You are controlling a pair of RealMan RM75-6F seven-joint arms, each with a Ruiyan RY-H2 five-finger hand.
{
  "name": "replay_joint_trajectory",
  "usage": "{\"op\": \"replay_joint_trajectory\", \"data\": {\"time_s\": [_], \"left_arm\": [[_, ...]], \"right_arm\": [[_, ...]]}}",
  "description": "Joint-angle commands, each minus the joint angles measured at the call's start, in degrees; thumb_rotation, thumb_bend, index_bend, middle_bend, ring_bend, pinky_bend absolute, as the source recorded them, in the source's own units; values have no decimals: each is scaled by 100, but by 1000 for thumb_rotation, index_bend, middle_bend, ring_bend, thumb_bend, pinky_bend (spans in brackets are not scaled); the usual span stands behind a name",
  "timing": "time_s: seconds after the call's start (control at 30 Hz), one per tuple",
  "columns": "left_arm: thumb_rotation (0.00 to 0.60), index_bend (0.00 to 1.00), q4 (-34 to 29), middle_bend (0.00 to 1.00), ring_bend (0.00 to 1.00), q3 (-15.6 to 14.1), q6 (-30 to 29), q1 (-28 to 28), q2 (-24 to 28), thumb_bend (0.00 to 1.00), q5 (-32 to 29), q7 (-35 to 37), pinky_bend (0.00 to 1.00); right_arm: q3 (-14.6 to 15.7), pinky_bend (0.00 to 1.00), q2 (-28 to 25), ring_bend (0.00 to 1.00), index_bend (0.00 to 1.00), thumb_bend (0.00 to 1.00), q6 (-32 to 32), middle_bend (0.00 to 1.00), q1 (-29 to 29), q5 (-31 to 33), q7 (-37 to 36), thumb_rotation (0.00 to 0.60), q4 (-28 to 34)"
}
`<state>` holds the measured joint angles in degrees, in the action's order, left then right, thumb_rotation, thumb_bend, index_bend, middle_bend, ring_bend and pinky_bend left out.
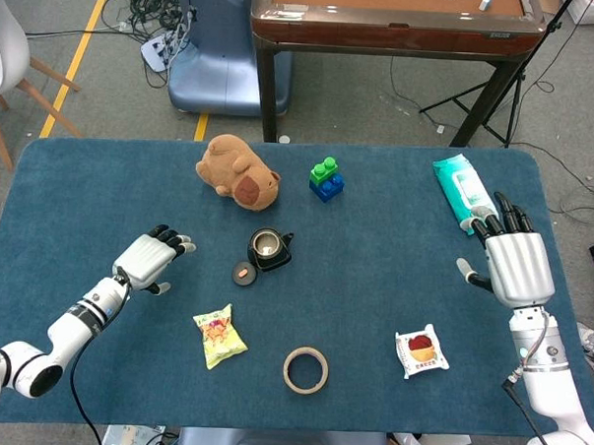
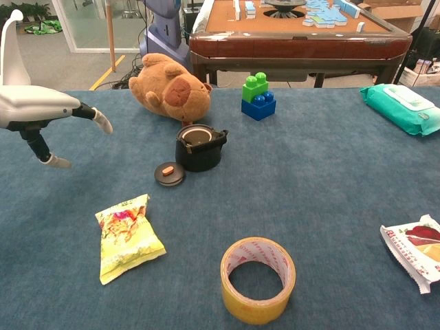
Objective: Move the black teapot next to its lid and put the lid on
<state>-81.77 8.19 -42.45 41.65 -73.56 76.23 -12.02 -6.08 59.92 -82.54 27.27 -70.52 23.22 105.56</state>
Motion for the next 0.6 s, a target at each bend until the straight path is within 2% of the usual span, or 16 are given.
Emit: {"op": "replay_joint_trajectory", "data": {"time_s": [0.03,0.17,0.27,0.43,0.53,0.6], "left_arm": [[600,241,98,175,117,81,-6,160,-345,214,-589,-583,70],[600,285,101,174,118,118,65,288,-497,214,-936,-746,70],[600,307,77,174,116,75,337,441,-494,213,-1021,-684,71],[600,270,41,132,28,-61,692,644,-450,214,-1013,-635,71],[600,260,26,128,24,-130,820,742,-445,213,-1063,-643,71],[600,247,6,159,55,-169,851,789,-429,214,-1113,-660,70]], "right_arm": [[-32,164,-20,70,357,200,-3,263,-53,-23,-3,600,-9],[-81,164,-55,70,357,200,3,263,-134,-43,-30,600,-7],[-120,164,-70,70,357,201,16,262,-195,-61,-75,600,-21],[-164,164,-90,70,357,200,54,263,-279,-66,-138,600,-66],[-195,164,-97,70,357,201,65,263,-328,-77,-187,600,-97],[-210,164,-105,70,357,201,78,263,-360,-84,-208,600,-116]]}}
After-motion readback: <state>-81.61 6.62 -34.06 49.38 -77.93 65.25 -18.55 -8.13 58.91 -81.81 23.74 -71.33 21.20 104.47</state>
